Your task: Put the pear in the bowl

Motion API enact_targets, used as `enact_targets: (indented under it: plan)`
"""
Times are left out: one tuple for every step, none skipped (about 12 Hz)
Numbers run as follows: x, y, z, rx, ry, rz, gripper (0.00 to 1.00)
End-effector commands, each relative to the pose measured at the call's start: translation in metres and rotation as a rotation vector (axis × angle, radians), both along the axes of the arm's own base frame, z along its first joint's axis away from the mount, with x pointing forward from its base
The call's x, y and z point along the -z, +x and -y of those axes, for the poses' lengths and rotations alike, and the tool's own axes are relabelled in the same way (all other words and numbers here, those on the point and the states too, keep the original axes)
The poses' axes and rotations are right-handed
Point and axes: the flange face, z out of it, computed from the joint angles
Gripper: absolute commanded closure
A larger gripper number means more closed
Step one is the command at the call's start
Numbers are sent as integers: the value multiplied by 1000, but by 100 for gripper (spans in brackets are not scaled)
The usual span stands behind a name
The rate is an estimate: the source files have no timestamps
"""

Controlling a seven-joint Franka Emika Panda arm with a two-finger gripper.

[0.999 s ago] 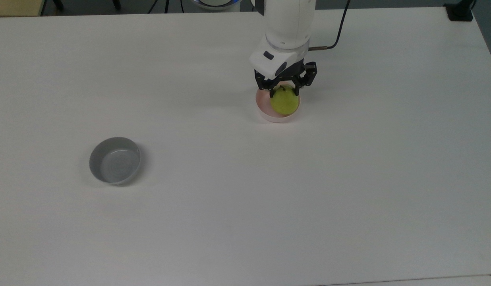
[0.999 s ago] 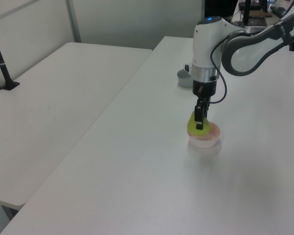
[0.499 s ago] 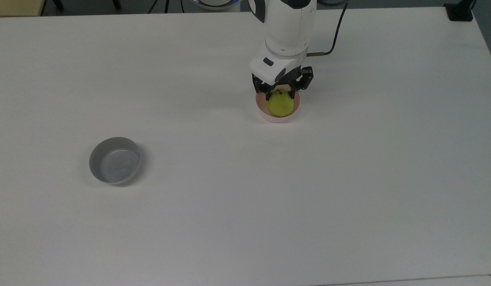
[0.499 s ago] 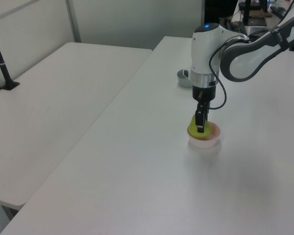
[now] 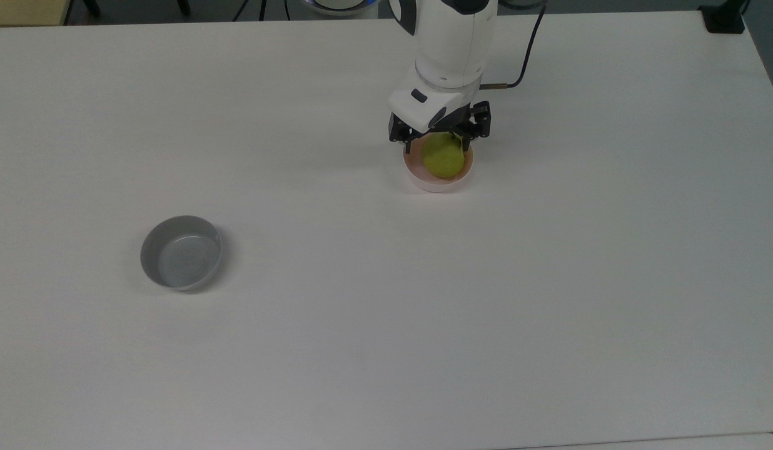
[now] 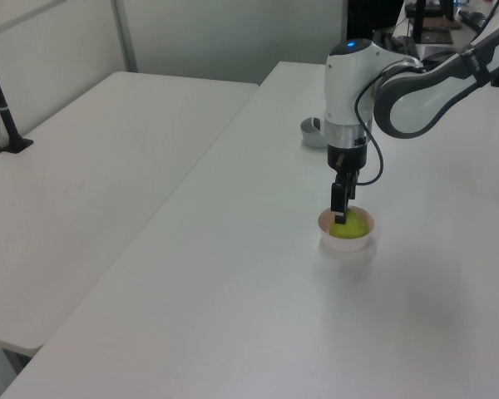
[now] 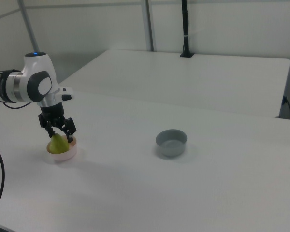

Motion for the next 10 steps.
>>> enact_targets:
  plan:
    - [-44,-6,9,13,-46,-20,0]
    - [-57,-8,16,3,-86,-22,0]
    - [-71,-9,22,4,-103,-16,0]
    - [-87,-7,37,30,-105,-14,0]
    - [-106,-5,55,67,-103,-7,0]
    - [-128,-1,72,104,-100,0,0]
    - [-148,2,88,133,-98,-2,0]
    - [-160,5,102,160,-97,-6,0]
    - [-171,5,115,181,-98,-6,0]
    - [-188,4,128,205,-95,11,0]
